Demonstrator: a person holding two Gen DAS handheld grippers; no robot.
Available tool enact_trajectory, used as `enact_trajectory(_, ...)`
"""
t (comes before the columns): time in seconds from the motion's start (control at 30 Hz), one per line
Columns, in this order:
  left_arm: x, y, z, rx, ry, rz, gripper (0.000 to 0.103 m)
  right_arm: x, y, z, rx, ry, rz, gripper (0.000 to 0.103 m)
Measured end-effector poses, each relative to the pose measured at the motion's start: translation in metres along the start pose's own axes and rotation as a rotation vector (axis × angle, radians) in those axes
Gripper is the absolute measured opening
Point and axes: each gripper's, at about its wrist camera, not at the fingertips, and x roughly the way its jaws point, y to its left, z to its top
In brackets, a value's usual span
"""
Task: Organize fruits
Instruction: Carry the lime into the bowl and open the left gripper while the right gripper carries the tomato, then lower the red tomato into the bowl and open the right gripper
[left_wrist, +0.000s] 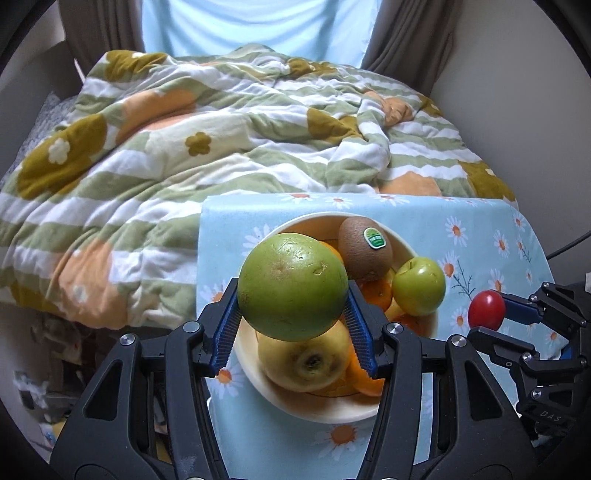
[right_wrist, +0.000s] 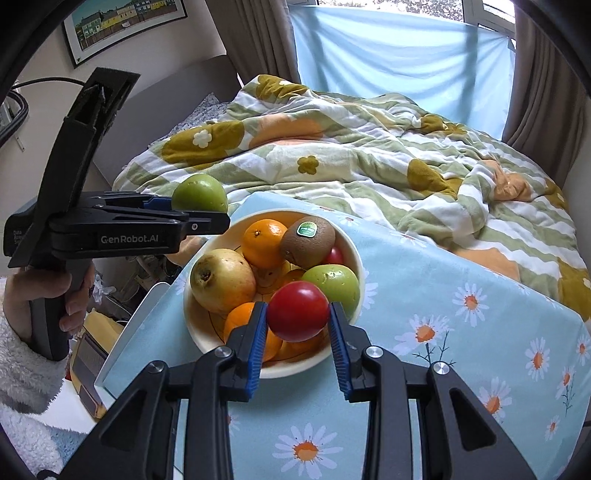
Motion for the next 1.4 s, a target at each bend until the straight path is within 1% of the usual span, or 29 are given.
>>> enact_trajectory(0.23, 0.030, 0.020, 0.001, 0.035, 0.047, -0.024, 0.059, 0.018, 0.013, 0.000, 0.043, 0.010, -0.029, 0.030)
enact_trajectory(0.37, 0.038, 0.026, 0.002, 0.054, 0.059, -0.037, 0.060, 0.024, 0.015, 0.001, 0.067, 0.014, -0.044, 0.030)
enact_trajectory(0.53, 0.043, 0.030, 0.001, 0.059, 0.067, -0.071, 0.060, 0.027, 0.016, 0.002, 0.091, 0.015, -0.059, 0.030)
enact_trajectory(0.6, 0.041, 0.031, 0.003, 0.060, 0.055, -0.085, 0.064, 0.028, 0.016, 0.002, 0.095, 0.013, -0.064, 0.030)
enact_trajectory(0.63, 0.040, 0.031, 0.003, 0.060, 0.050, -0.086, 0.073, 0.028, 0.015, 0.002, 0.096, 0.013, -0.066, 0.030)
enact_trajectory(0.67, 0.039, 0.031, 0.004, 0.059, 0.043, -0.083, 0.086, 0.028, 0.015, 0.002, 0.098, 0.013, -0.067, 0.030)
enact_trajectory(0.7, 0.037, 0.031, 0.005, 0.057, 0.034, -0.081, 0.091, 0.028, 0.015, 0.002, 0.099, 0.013, -0.069, 0.030)
enact_trajectory(0.77, 0.030, 0.031, 0.006, 0.052, 0.016, -0.084, 0.092, 0.028, 0.015, 0.002, 0.101, 0.011, -0.071, 0.030)
enact_trajectory(0.93, 0.012, 0.035, 0.003, 0.042, -0.007, -0.051, 0.093, 0.024, 0.016, 0.008, 0.088, 0.002, -0.080, 0.030)
enact_trajectory(0.97, 0.009, 0.036, 0.000, 0.040, -0.007, -0.042, 0.099, 0.023, 0.016, 0.009, 0.084, 0.000, -0.082, 0.030)
enact_trajectory(1.0, 0.006, 0.037, -0.003, 0.040, -0.007, -0.028, 0.103, 0.021, 0.017, 0.011, 0.080, -0.004, -0.085, 0.030)
enact_trajectory(1.27, -0.018, 0.039, -0.035, 0.058, -0.013, 0.045, 0.103, 0.018, 0.027, 0.022, 0.041, -0.014, -0.091, 0.030)
enact_trajectory(1.4, -0.027, 0.040, -0.049, 0.054, -0.016, 0.061, 0.103, 0.025, 0.032, 0.025, 0.030, 0.000, -0.084, 0.030)
